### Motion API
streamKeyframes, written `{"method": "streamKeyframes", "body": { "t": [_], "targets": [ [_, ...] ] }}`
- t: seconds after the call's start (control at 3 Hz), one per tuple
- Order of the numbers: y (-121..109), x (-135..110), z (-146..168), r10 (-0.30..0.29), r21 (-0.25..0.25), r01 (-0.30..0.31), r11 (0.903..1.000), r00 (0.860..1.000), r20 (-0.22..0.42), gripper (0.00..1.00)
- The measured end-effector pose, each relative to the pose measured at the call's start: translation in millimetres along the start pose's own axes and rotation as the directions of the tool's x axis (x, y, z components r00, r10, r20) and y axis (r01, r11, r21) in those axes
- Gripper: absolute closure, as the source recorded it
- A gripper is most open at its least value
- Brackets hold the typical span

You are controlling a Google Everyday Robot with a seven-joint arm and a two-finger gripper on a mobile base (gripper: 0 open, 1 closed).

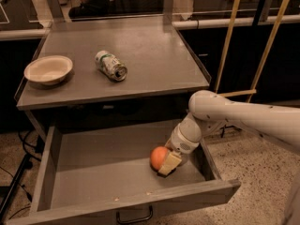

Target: Place orange into top drawer

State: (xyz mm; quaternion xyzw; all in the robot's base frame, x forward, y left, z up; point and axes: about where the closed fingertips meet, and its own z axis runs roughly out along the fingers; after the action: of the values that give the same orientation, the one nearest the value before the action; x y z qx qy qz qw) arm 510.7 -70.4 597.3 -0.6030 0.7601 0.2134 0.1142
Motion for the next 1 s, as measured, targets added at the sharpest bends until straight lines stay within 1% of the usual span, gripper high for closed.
{"method": "streamKeyframes", "body": {
  "t": [0.33,1.0],
  "targets": [
    [0.2,-0.4,-0.7,0.000,0.000,0.000,1.0000,1.000,0.000,0.86],
    [0.2,-0.4,-0.7,0.000,0.000,0.000,1.0000,1.000,0.000,0.39]
  ]
}}
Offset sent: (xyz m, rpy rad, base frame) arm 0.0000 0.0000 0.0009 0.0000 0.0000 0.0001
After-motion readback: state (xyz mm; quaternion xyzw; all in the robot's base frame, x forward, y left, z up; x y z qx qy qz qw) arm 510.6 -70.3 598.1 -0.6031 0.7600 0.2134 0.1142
